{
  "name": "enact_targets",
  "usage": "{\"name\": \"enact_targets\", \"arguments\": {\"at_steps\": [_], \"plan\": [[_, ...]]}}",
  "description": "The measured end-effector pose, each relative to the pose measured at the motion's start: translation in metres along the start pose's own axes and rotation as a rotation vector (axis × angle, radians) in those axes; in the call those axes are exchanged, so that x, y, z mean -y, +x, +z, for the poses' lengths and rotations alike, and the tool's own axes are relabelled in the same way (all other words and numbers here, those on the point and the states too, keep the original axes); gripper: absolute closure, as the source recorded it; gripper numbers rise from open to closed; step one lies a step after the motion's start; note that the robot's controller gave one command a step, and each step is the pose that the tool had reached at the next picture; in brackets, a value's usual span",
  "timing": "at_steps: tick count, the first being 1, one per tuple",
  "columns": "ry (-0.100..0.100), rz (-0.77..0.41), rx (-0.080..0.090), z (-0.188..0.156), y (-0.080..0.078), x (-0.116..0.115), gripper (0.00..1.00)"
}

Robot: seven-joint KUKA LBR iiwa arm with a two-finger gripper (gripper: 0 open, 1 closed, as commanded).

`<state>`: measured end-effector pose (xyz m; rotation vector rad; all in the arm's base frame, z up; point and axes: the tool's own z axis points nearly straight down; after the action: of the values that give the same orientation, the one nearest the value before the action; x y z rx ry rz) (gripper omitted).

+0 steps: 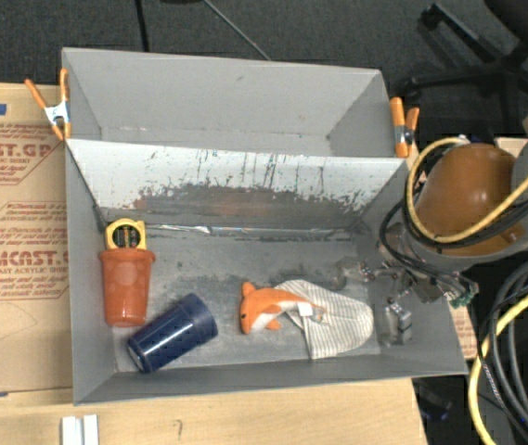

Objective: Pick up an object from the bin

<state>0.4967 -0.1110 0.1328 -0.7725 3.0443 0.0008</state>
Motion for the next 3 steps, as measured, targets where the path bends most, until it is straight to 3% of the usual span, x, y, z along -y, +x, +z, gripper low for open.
{"name": "enact_targets", "arguments": {"at_steps": [1,2,3], "plan": [[0.004,0.097,0.009,0.0649,0.0024,-0.0114,0.00],[0.001,-0.062,0.003,0.0623,-0.0037,-0.0163,1.00],[0.001,-0.062,0.003,0.0623,-0.0037,-0.0163,1.00]]}}
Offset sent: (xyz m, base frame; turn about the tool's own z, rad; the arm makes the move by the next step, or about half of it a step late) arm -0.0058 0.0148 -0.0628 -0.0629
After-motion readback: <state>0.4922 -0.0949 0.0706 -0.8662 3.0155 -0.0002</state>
